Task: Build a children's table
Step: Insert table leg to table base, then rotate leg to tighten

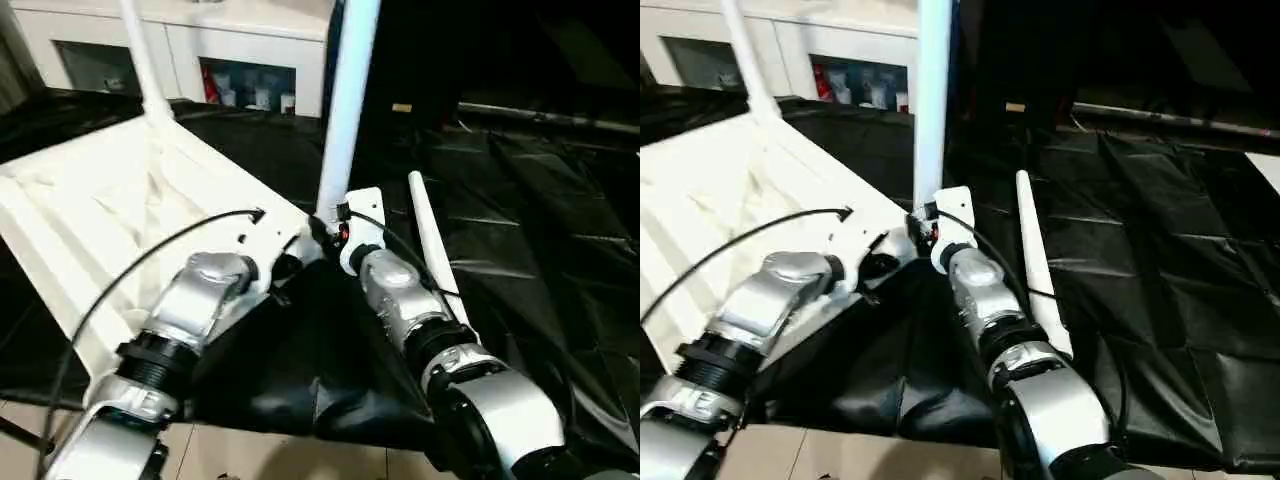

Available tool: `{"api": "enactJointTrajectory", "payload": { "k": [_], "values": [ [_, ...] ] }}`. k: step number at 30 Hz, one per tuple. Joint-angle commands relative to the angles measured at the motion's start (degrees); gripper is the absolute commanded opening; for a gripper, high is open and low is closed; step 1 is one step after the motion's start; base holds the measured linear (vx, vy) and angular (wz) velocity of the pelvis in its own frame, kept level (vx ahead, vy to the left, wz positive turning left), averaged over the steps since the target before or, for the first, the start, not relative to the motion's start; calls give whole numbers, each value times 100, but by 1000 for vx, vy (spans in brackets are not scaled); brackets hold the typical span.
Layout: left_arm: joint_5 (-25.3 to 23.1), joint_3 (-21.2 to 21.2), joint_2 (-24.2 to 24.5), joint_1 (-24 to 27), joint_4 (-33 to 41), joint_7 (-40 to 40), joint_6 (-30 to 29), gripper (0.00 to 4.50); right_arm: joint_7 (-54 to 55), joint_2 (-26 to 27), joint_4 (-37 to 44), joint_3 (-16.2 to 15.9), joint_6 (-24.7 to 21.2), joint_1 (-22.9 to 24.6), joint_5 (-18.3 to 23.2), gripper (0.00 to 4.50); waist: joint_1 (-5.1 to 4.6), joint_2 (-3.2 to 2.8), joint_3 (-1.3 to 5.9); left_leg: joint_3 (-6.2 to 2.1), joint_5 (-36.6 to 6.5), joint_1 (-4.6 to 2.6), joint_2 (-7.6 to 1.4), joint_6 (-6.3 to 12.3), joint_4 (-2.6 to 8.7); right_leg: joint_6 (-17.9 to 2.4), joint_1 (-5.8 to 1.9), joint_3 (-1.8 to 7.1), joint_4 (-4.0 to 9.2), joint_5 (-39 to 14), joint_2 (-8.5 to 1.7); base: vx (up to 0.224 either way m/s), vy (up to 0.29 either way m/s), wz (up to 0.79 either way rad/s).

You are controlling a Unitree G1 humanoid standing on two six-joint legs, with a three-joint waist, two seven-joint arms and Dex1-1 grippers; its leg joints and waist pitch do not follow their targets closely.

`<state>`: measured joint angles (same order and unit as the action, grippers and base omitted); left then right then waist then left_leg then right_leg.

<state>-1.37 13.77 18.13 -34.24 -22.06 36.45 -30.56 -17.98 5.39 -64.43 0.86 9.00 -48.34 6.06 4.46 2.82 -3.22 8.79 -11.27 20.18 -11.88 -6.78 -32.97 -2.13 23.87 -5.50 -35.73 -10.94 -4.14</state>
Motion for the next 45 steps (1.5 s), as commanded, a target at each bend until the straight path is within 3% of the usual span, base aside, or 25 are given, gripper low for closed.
{"api": "enactJointTrajectory", "payload": {
  "k": [1,2,3,4,5,7,8,10,14,21,22,23,24,27,28,30,31,37,43,45],
  "values": [
    [50,1,29,-136,77,223,401,0,-600,-14,276,-95,-261,198,105,369,2,-121,402,40,-268,37,-118,271,346,-1166,-411,354,324,66,-387,0,0,0],
    [50,1,29,-136,77,223,401,0,-600,-14,276,-95,-261,198,105,369,-4,-104,408,43,-225,49,-116,329,337,-1222,-430,352,301,217,-382,0,0,0],
    [160,27,124,-90,93,556,525,0,-1229,-275,953,-280,-549,496,178,383,6,-95,419,58,-187,18,-116,402,324,-1287,-432,355,302,347,-384,0,0,0],
    [174,29,135,-84,97,597,537,0,-1304,-310,1038,-309,-587,535,183,392,27,-101,431,64,-46,1,-116,502,302,-1344,-433,360,267,643,-370,0,0,0],
    [278,84,264,-26,114,1006,792,0,-1910,-675,1822,-591,-899,917,191,397,25,-66,414,64,15,13,-105,570,306,-1345,-444,356,283,721,-347,0,0,0],
    [395,111,355,30,141,1354,1002,0,-2277,-935,2271,-771,-1088,1154,181,414,54,-66,419,62,14,-8,-113,682,304,-1349,-443,350,284,745,-359,0,0,0],
    [484,135,473,88,192,1661,1065,0,-2662,-1226,2692,-933,-1192,1395,140,414,72,-103,413,67,-79,-5,-124,658,306,-1354,-437,353,297,569,-388,0,0,0],
    [613,144,560,167,265,2017,1277,0,-2959,-1446,2945,-1051,-1197,1552,112,414,77,-85,400,78,-319,-8,-132,570,320,-1296,-437,360,327,249,-391,0,0,0],
    [744,241,827,301,468,2633,1416,0,-3376,-1778,3403,-1146,-1295,1805,129,414,107,-104,381,82,-609,-38,-150,383,346,-1273,-412,361,367,-197,-393,0,0,0],
    [1040,281,1065,521,823,3378,1440,0,-3760,-2075,4051,-1317,-1708,2054,235,414,160,-108,376,105,-615,-54,-164,289,352,-1231,-398,368,358,-236,-390,0,0,0],
    [1067,280,1074,536,837,3419,1444,0,-3785,-2101,4096,-1342,-1738,2068,229,414,176,-79,385,109,-538,-42,-161,296,344,-1220,-412,370,339,-164,-394,0,0,0],
    [1049,268,1082,550,842,3419,1473,0,-3804,-2100,4120,-1345,-1769,2079,230,414,178,-97,386,107,-529,-36,-155,292,343,-1221,-413,368,340,-171,-397,0,0,0],
    [1039,263,1082,553,842,3424,1484,0,-3814,-2097,4127,-1340,-1782,2083,231,414,169,-63,383,108,-517,-23,-152,284,345,-1198,-424,365,346,-195,-390,0,0,0],
    [1031,239,1070,548,834,3434,1487,0,-3823,-2087,4090,-1354,-1770,2090,161,414,165,-70,391,103,-487,-8,-143,263,336,-1158,-435,365,341,-227,-400,0,0,0],
    [1028,231,1071,547,831,3435,1480,0,-3793,-2071,4081,-1359,-1776,2105,122,388,161,-72,395,100,-462,-2,-140,253,333,-1146,-440,364,335,-210,-399,0,0,0],
    [1018,220,1072,556,834,3435,1477,0,-3758,-2055,4113,-1355,-1818,2127,125,388,153,-61,393,103,-482,-1,-131,253,327,-1116,-443,365,342,-278,-397,0,0,0],
    [1014,211,1071,565,841,3432,1480,0,-3752,-2059,4147,-1362,-1850,2141,137,362,152,-63,395,103,-484,-6,-134,253,326,-1116,-440,367,343,-287,-400,0,0,0],
    [969,191,1076,528,762,3433,1531,0,-3709,-2058,4131,-1374,-1871,2154,115,309,153,-75,392,101,-492,-7,-137,249,323,-1120,-435,362,338,-278,-388,0,0,0],
    [936,176,1079,540,708,3388,1559,0,-3579,-1972,3968,-1316,-1819,2197,121,280,156,-68,386,101,-576,-9,-140,220,318,-1092,-424,364,345,-443,-393,0,0,0],
    [931,125,1017,581,711,3230,1535,0,-3282,-1824,3753,-1151,-1732,2258,170,278,150,-63,385,101,-648,-9,-143,185,317,-1077,-413,368,348,-558,-405,0,0,0]
  ]
}}
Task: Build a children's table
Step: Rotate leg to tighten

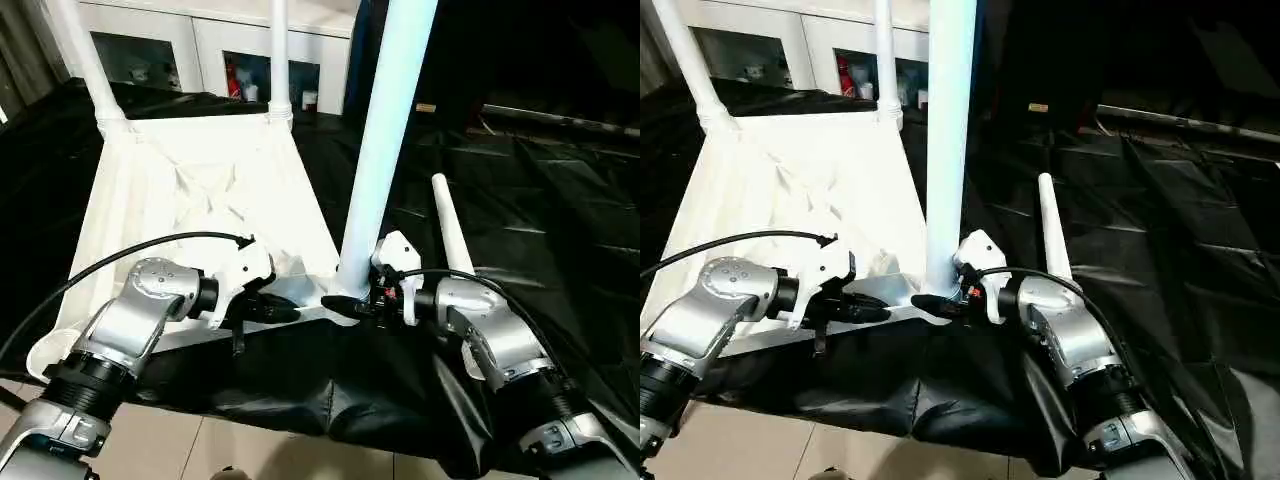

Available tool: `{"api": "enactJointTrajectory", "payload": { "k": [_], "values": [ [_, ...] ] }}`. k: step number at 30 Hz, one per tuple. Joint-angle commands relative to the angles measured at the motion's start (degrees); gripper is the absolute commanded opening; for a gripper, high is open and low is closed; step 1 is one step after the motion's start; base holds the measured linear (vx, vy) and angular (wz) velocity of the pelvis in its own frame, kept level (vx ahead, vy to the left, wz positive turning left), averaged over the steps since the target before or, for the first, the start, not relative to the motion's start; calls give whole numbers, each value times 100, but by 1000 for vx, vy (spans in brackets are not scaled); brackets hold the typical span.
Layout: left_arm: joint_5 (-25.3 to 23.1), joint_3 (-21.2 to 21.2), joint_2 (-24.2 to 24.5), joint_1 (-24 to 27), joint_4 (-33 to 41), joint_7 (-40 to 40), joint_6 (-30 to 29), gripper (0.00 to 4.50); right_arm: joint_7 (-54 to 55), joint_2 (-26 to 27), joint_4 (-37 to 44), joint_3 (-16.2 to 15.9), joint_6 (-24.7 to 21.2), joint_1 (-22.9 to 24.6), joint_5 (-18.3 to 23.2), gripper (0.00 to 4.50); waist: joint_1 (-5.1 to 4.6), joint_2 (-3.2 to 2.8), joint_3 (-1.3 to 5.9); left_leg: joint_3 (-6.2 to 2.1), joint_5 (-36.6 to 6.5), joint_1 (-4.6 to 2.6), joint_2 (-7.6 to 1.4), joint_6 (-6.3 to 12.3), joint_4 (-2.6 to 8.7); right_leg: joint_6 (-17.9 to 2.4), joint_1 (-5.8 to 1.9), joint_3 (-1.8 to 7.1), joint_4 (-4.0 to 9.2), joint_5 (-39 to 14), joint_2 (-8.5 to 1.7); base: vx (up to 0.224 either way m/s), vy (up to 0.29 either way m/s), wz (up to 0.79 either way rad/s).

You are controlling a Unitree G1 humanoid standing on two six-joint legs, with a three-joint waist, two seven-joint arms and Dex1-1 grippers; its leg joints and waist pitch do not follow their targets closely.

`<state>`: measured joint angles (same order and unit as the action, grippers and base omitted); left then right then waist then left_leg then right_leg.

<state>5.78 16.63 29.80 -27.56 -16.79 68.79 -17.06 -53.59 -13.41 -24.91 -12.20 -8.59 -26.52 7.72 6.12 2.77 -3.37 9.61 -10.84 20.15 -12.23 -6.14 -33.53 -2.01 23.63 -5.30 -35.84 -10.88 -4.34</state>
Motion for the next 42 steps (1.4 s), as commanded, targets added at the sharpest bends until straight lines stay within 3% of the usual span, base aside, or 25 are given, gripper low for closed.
{"api": "enactJointTrajectory", "payload": {
  "k": [1,4,7,10,11,14,15,19,23,29,30,32,34,40,42],
  "values": [
    [211,-178,-177,-87,164,-60,185,0,376,100,-262,207,28,80,21,278,-23,-59,393,20,-752,-7,-101,100,375,-1071,-385,347,376,-677,-376,0,0,0],
    [93,-249,-335,-137,-45,-471,180,0,949,356,-676,456,70,59,65,277,-40,-55,388,16,-830,-6,-100,48,380,-1029,-385,350,395,-871,-385,0,0,0],
    [-106,-311,-658,-267,-353,-1158,130,0,1996,836,-1294,813,144,-91,123,277,-100,-61,353,4,-1043,-3,-93,-50,406,-858,-363,343,475,-1497,-401,0,0,0],
    [-271,-314,-931,-401,-529,-1717,-66,0,2788,1137,-1808,926,332,-279,5,276,-120,-67,363,-11,-1099,-13,-91,-124,407,-770,-364,344,494,-1764,-408,0,0,0],
    [-420,-309,-1134,-514,-676,-2165,-193,0,3325,1336,-2168,1032,442,-440,-12,276,-139,-98,365,-4,-1121,-26,-100,-158,405,-799,-326,354,483,-1736,-413,0,0,0],
    [-626,-351,-1522,-709,-923,-2948,-483,0,4187,1670,-2757,1266,605,-743,33,276,-125,-62,375,-2,-1128,-40,-87,-169,399,-752,-339,342,499,-1724,-394,0,0,0],
    [-678,-375,-1658,-761,-971,-3200,-571,0,4371,1761,-2926,1339,663,-845,65,276,-122,-78,375,-1,-1124,-27,-86,-163,397,-748,-330,345,476,-1636,-395,0,0,0],
    [-792,-318,-2003,-814,-885,-3550,-695,0,4766,1992,-3360,1431,842,-1167,35,276,-105,-44,400,1,-992,0,-80,-71,383,-732,-353,337,435,-1252,-387,0,0,0],
    [-788,-298,-1976,-754,-857,-3513,-694,0,4665,2083,-3568,1433,976,-1335,-8,276,-105,-39,403,11,-878,13,-72,27,375,-763,-361,337,416,-1016,-379,0,0,0],
    [-822,-358,-1853,-714,-891,-3520,-623,0,4226,2139,-3808,1305,1326,-1511,-200,276,-134,-39,390,11,-1075,7,-73,24,381,-714,-345,334,462,-1427,-394,0,0,0],
    [-789,-352,-1769,-683,-869,-3354,-534,0,3901,2121,-3726,1363,1432,-1547,-77,311,-137,-37,391,8,-1057,15,-73,33,383,-718,-353,331,454,-1386,-387,0,0,0],
    [-756,-338,-1651,-644,-850,-3160,-395,0,3571,2053,-3531,1395,1508,-1547,48,332,-144,-37,396,6,-1008,29,-73,87,381,-748,-364,333,444,-1277,-387,0,0,0],
    [-664,-356,-1526,-587,-816,-2904,-213,0,3275,1916,-3273,1371,1441,-1507,105,354,-152,-5,398,10,-945,30,-77,164,377,-787,-367,334,447,-1187,-384,0,0,0],
    [-503,-348,-1158,-440,-816,-2282,125,0,2107,1411,-2565,1041,1080,-1248,99,368,-144,-54,415,16,-614,20,-109,296,363,-1085,-376,340,349,-511,-372,0,0,0],
    [-263,-298,-874,-285,-609,-1579,310,0,1274,1040,-1969,775,881,-943,103,368,-109,-55,408,18,-629,13,-92,313,361,-1093,-405,342,364,-505,-373,0,0,0]
  ]
}}
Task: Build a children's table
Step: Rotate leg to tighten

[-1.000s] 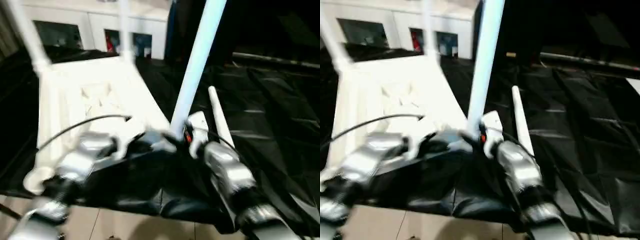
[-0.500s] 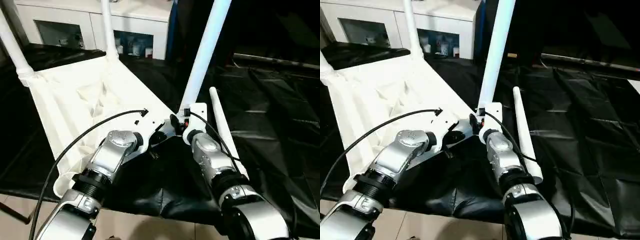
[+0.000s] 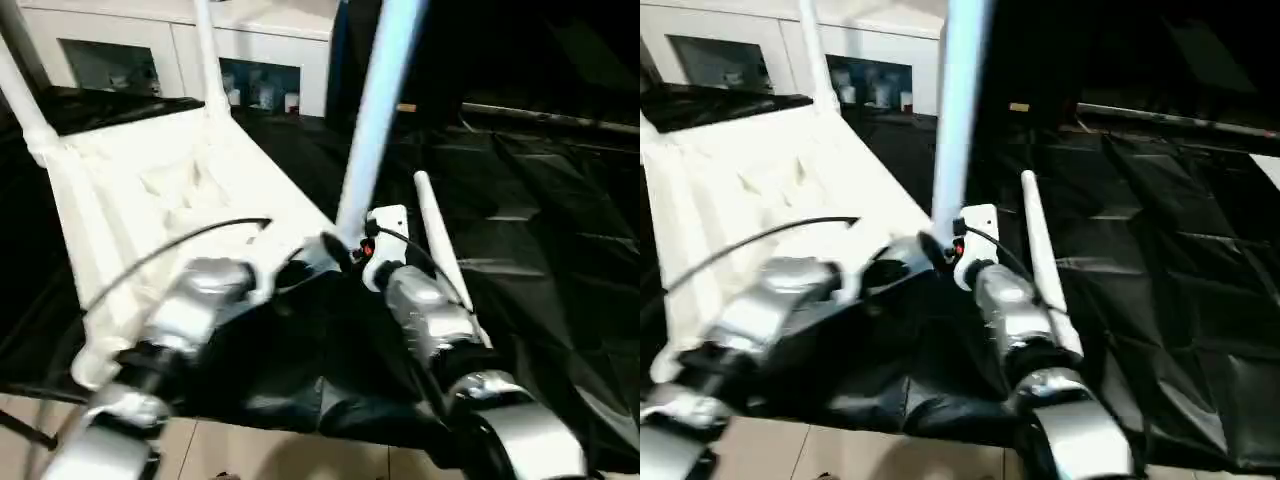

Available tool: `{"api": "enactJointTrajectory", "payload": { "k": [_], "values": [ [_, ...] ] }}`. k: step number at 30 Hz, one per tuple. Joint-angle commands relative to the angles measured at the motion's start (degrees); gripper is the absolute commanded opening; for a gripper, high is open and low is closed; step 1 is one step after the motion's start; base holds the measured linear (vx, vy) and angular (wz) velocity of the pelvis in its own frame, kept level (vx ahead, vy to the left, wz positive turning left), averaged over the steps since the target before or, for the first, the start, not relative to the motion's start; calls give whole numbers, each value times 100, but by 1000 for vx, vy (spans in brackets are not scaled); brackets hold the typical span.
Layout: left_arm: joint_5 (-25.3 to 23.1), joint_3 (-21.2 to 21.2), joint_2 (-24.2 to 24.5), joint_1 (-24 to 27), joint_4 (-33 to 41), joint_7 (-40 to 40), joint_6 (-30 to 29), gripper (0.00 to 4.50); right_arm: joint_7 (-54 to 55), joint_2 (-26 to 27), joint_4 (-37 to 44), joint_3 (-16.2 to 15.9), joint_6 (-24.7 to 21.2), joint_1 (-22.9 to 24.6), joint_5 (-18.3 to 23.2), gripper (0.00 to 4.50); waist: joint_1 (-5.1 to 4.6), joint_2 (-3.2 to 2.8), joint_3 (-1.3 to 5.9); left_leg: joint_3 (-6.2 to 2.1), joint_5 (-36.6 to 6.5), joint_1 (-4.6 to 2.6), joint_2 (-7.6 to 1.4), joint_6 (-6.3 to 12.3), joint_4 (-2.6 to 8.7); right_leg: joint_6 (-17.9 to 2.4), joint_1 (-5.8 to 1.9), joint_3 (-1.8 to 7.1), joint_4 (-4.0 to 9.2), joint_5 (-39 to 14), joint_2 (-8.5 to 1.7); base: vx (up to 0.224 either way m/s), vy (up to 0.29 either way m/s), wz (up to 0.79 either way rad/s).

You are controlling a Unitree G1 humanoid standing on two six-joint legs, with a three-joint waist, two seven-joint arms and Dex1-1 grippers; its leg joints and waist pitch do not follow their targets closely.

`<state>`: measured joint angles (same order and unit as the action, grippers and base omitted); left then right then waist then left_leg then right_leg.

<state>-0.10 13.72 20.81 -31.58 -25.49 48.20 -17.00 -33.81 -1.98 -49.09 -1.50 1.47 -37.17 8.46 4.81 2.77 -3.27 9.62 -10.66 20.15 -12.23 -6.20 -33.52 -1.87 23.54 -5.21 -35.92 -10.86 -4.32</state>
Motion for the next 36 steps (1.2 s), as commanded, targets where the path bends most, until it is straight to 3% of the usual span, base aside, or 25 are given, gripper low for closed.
{"api": "enactJointTrajectory", "payload": {
  "k": [1,4,5,8,17,22,31,36],
  "values": [
    [395,21,146,168,340,745,352,0,-1058,-266,716,-436,-210,260,30,368,36,-36,400,20,-632,20,-113,379,355,-1098,-398,344,353,-382,-382,0,0,0],
    [436,47,339,214,379,1141,445,0,-1637,-555,1227,-668,-414,510,48,368,54,-46,388,26,-714,0,-105,386,366,-1092,-377,341,384,-561,-382,0,0,0],
    [451,47,360,220,390,1187,451,0,-1688,-589,1279,-691,-436,535,48,368,61,-71,379,28,-782,-19,-113,323,375,-1111,-360,343,400,-695,-389,0,0,0],
    [614,54,503,276,571,1564,414,0,-1933,-777,1485,-807,-464,637,-5,368,65,-73,369,23,-963,-39,-128,196,388,-1120,-347,340,411,-899,-390,0,0,0],
    [766,82,670,416,858,2013,381,0,-2183,-994,1715,-970,-566,695,-150,368,133,-61,380,31,-814,-28,-124,167,382,-1141,-356,346,379,-697,-387,0,0,0],
    [738,40,657,415,834,1980,399,0,-2225,-1063,1705,-1071,-568,707,-237,330,140,-34,384,29,-760,-5,-111,155,374,-1060,-378,349,379,-746,-394,0,0,0],
    [741,17,647,414,817,1977,350,0,-2185,-1016,1662,-1031,-643,761,-187,281,139,-45,395,27,-702,-13,-115,173,368,-1106,-375,342,358,-591,-384,0,0,0],
    [706,-43,548,391,730,1724,205,0,-1615,-753,1373,-737,-830,835,-57,277,132,-39,393,25,-723,-6,-113,143,373,-1094,-379,343,362,-656,-389,0,0,0]
  ]
}}
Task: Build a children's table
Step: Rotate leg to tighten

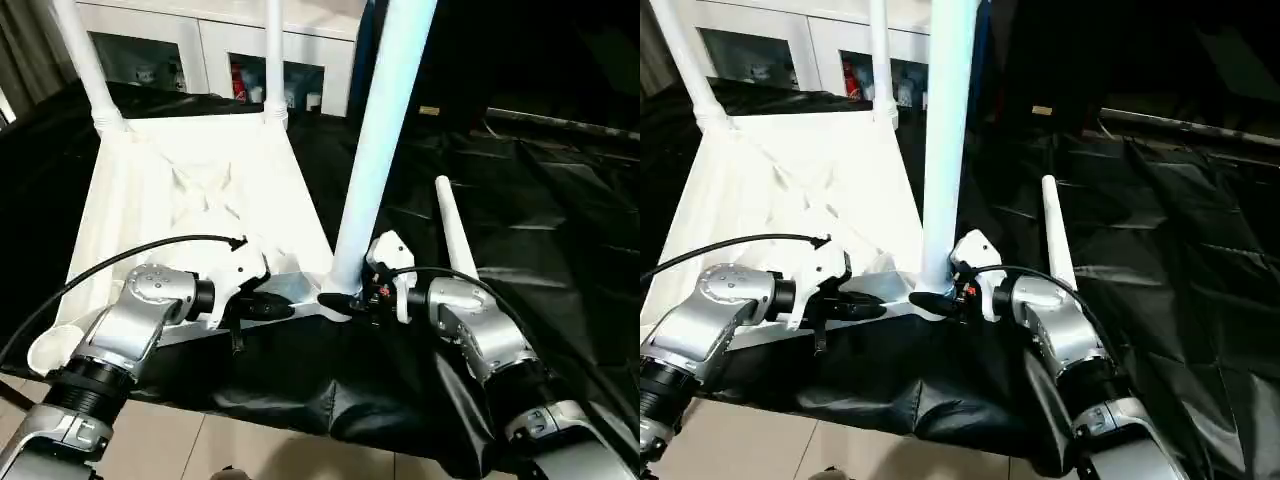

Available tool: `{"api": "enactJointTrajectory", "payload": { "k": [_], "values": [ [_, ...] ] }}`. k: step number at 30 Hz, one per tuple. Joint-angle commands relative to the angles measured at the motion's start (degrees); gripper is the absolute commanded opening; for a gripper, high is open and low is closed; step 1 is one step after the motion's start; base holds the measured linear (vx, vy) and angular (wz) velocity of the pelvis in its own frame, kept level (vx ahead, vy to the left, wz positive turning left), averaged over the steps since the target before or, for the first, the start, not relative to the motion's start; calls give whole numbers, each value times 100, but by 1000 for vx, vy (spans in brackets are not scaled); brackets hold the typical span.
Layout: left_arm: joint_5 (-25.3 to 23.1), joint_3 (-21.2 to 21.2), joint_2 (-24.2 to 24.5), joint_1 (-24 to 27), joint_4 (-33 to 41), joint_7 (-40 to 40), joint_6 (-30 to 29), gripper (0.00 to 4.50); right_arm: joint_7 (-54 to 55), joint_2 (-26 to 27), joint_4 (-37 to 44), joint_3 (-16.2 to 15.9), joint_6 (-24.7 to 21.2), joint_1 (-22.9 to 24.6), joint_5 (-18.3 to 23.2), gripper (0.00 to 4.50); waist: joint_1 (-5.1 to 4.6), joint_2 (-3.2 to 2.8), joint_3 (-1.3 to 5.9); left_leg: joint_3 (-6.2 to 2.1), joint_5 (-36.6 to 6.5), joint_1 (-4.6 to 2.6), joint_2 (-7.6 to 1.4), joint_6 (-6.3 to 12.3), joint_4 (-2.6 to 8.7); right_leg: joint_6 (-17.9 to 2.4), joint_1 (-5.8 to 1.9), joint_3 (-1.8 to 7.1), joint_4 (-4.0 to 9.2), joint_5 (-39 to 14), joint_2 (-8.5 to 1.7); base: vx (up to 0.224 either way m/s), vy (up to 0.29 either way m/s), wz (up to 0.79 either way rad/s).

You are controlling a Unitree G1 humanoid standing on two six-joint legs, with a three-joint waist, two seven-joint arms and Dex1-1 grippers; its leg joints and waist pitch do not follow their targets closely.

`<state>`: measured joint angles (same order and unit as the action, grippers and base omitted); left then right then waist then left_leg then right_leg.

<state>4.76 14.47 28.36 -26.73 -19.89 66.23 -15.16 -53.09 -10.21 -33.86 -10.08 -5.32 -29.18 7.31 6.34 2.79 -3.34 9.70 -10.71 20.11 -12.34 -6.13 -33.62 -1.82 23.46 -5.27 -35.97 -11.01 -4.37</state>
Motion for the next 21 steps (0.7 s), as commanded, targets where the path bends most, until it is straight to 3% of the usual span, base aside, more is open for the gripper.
{"api": "enactJointTrajectory", "payload": {
  "k": [1,5,6,8,9,10,12,15,16,21],
  "values": [
    [202,-121,-226,-104,151,-129,11,0,397,103,-193,157,-169,35,66,277,-28,-52,380,14,-796,-8,-105,98,397,-1087,-356,347,390,-779,-388,0,0,0],
    [44,-187,-489,-241,-89,-685,-20,0,1159,371,-602,384,-250,12,47,277,-58,-42,352,11,-1064,-27,-95,-8,416,-902,-341,343,477,-1482,-401,0,0,0],
    [-206,-138,-743,-377,-293,-1251,-113,0,1969,631,-1008,508,-239,-56,-61,277,-85,-30,342,10,-1120,-30,-100,-43,424,-832,-327,349,500,-1693,-407,0,0,0],
    [-326,-111,-870,-447,-387,-1533,-205,0,2327,752,-1201,550,-241,-110,-108,277,-100,-34,335,-10,-1271,-66,-86,-144,428,-714,-315,335,547,-2142,-417,0,0,0],
    [-396,-96,-947,-489,-443,-1701,-264,0,2534,823,-1316,573,-242,-144,-137,277,-115,-33,341,-13,-1261,-35,-91,-133,429,-662,-323,339,558,-2201,-428,0,0,0],
    [-531,-131,-1231,-629,-600,-2278,-527,0,3155,1043,-1650,739,-187,-302,-117,277,-135,-39,327,-3,-1348,-58,-94,-140,426,-648,-281,340,574,-2243,-417,0,0,0],
    [-565,-151,-1367,-689,-665,-2526,-651,0,3479,1147,-1816,851,-174,-385,-96,277,-137,-36,339,-20,-1445,-69,-76,-146,422,-562,-298,328,588,-2447,-425,0,0,0],
    [-748,-89,-1821,-862,-785,-3183,-874,0,4406,1454,-2373,1107,10,-723,-59,277,-143,-37,353,-23,-1490,-83,-67,-171,417,-497,-279,319,588,-2348,-404,0,0,0],
    [-771,-89,-1962,-905,-797,-3271,-954,0,4582,1571,-2551,1234,107,-897,22,277,-145,-4,359,-19,-1436,-54,-70,-131,424,-504,-289,329,574,-2171,-406,0,0,0],
    [-852,-110,-1936,-934,-853,-3292,-853,0,4484,1670,-2761,1266,270,-1149,-19,277,-131,-13,387,-12,-1164,-10,-74,-29,417,-634,-314,328,493,-1524,-388,0,0,0]
  ]
}}
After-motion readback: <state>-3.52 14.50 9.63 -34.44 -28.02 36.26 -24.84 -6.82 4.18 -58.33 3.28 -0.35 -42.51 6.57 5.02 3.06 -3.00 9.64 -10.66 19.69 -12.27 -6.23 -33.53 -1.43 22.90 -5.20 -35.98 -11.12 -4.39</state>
